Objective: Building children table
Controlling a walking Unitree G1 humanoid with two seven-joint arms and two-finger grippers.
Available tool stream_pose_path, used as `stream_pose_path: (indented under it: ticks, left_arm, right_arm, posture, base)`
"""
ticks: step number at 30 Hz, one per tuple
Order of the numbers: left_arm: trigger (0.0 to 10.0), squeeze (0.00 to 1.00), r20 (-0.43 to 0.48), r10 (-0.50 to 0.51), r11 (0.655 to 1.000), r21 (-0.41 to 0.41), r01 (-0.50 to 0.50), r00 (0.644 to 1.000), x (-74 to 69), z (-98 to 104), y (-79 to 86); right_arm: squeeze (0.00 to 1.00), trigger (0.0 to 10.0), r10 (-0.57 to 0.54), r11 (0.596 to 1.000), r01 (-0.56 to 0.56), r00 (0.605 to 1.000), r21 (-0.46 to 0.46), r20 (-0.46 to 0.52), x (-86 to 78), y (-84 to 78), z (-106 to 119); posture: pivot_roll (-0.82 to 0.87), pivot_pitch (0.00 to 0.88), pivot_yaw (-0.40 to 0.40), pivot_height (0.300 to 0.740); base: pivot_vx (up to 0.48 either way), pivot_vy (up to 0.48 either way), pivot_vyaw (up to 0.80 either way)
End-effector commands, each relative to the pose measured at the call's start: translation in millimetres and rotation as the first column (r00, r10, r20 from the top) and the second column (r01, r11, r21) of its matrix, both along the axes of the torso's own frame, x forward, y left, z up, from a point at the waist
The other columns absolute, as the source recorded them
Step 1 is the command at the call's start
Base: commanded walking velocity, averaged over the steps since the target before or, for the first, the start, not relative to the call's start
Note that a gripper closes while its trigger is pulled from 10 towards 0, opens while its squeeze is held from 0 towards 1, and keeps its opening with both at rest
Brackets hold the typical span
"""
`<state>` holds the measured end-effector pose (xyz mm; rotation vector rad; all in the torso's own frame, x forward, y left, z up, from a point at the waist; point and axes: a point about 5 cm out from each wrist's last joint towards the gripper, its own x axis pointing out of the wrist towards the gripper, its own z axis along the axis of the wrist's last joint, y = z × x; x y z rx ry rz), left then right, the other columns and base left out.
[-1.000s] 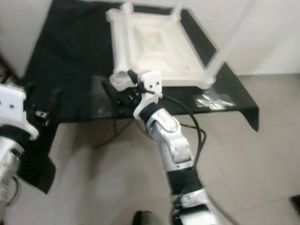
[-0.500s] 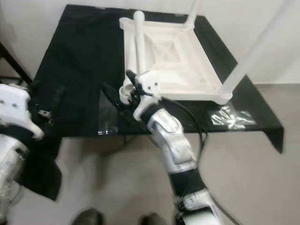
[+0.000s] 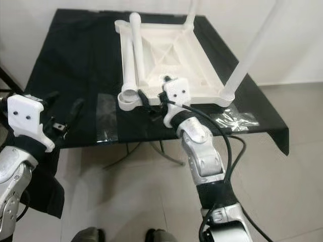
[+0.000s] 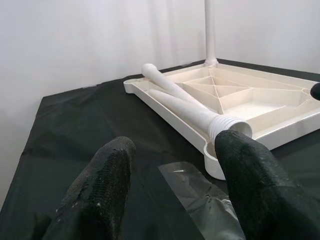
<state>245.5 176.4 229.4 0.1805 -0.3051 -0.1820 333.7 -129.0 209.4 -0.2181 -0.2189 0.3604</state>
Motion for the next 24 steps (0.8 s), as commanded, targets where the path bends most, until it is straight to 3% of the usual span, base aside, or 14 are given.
stream_pose_path:
  ticks: [1,2,5,7,10,14,24]
  left_arm:
    - [10.0,0.00,-0.029,-0.024,1.000,0.002,0.024,0.999,-0.1,-5.9,-5.0]
    - [10.0,0.00,-0.029,-0.024,1.000,0.002,0.024,0.999,-0.1,-5.9,-5.0]
    - [10.0,0.00,-0.039,-0.029,1.000,0.005,0.029,0.999,-0.8,-7.6,-8.6]
    - [10.0,0.00,-0.040,-0.027,1.000,0.005,0.028,0.999,-1.3,-7.7,-8.8]
    - [10.0,0.00,-0.040,-0.005,1.000,0.004,0.005,0.999,-6.9,-7.2,-6.8]
    - [10.0,0.00,-0.038,0.000,1.000,0.006,0.001,0.999,-11.3,-6.6,-7.3]
    - [10.0,0.00,-0.039,0.023,1.000,-0.003,-0.023,0.999,-28.8,-5.2,-5.8]
  right_arm:
    - [0.00,10.0,0.016,1.000,-0.017,0.998,-0.018,-0.057,-2.5,6.8,-15.1]
    - [0.00,10.0,0.016,1.000,-0.017,0.998,-0.018,-0.057,-2.5,6.8,-15.1]
    - [0.00,10.0,0.096,0.995,-0.097,0.992,-0.002,-0.086,3.2,29.5,-22.4]
    - [0.00,10.0,0.106,0.994,-0.107,0.990,-0.001,-0.090,6.6,33.4,-23.3]
    - [0.00,10.0,0.105,0.992,-0.112,0.987,-0.052,-0.121,28.7,45.1,-25.6]
    - [0.00,10.0,0.081,0.992,-0.092,0.989,-0.081,-0.123,35.1,46.2,-24.6]
    - [0.00,10.0,0.056,0.996,-0.054,0.998,0.067,-0.023,48.7,50.9,7.5]
  posture:
    - [0.15,0.166,-0.093,0.740]
    - [0.15,0.166,-0.093,0.740]
    - [0.16,0.179,-0.096,0.740]
    - [0.17,0.181,-0.097,0.740]
    - [0.20,0.212,-0.113,0.740]
    - [0.21,0.227,-0.118,0.740]
    - [0.24,0.290,-0.124,0.740]
  base:
    - [0.000,0.000,0.00]
    - [0.000,0.000,0.00]
    - [0.000,0.000,0.00]
    - [0.000,0.000,0.00]
    - [0.000,0.000,0.00]
    - [0.000,0.000,0.00]
    - [0.000,0.000,0.00]
